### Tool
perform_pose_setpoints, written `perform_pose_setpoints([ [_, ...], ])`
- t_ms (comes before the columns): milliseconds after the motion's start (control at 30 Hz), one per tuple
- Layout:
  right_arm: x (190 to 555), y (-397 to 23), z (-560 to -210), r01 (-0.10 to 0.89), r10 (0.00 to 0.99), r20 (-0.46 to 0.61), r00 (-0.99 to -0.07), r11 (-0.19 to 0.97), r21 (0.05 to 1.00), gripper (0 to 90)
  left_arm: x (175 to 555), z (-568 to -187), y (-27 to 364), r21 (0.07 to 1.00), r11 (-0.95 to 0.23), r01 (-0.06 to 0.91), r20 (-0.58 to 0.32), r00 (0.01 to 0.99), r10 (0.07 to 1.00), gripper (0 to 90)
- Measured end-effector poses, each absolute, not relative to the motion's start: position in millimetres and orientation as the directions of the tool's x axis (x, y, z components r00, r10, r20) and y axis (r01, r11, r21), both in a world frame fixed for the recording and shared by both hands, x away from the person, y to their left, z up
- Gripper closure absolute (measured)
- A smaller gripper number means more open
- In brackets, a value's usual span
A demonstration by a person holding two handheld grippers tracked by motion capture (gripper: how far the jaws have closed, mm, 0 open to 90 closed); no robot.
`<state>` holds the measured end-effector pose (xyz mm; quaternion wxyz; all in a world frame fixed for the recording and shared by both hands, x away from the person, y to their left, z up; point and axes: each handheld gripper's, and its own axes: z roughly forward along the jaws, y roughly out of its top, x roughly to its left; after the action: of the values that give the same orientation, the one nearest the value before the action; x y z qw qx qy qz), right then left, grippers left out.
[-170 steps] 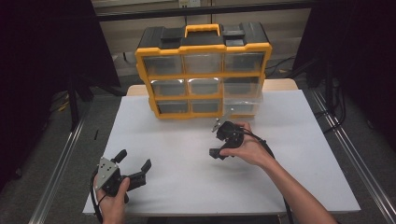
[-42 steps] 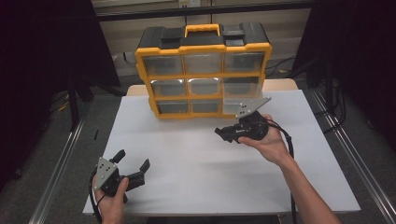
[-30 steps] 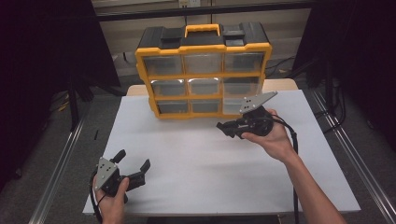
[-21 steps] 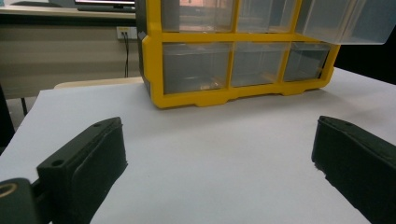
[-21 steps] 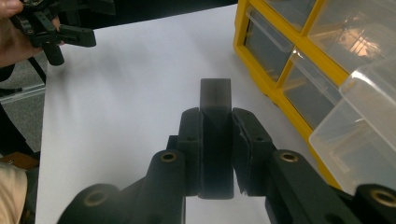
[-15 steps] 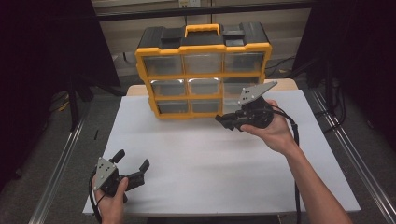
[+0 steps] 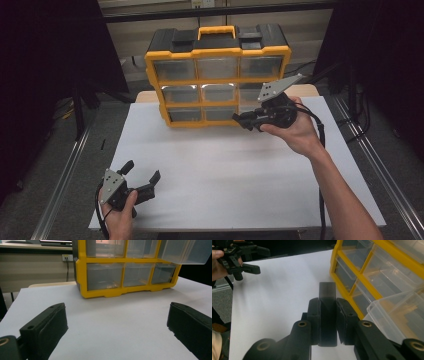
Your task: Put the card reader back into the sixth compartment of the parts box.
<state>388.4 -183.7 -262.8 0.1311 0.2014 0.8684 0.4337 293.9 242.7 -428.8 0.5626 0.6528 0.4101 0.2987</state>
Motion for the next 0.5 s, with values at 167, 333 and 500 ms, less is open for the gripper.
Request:
perform_pose_setpoints([
  [167,388.1,-184.4,-254.6,0.23,0.467,-0.065,-0.882,0.547,0.805,73.8,293.9,-428.6,243.4,0.98,-0.032,0.197,-0.068,0.481,0.874,2.9],
  [333,389.3,-187.3,-246.0,0.225,0.473,-0.075,-0.878,0.546,0.807,73.8,293.1,-428.6,242.7,0.98,-0.038,0.196,-0.063,0.482,0.874,2.9],
  [500,391.0,-190.8,-236.9,0.23,0.485,-0.072,-0.871,0.534,0.814,73.9,293.2,-428.9,241.4,0.979,-0.038,0.199,-0.065,0.486,0.872,2.9],
])
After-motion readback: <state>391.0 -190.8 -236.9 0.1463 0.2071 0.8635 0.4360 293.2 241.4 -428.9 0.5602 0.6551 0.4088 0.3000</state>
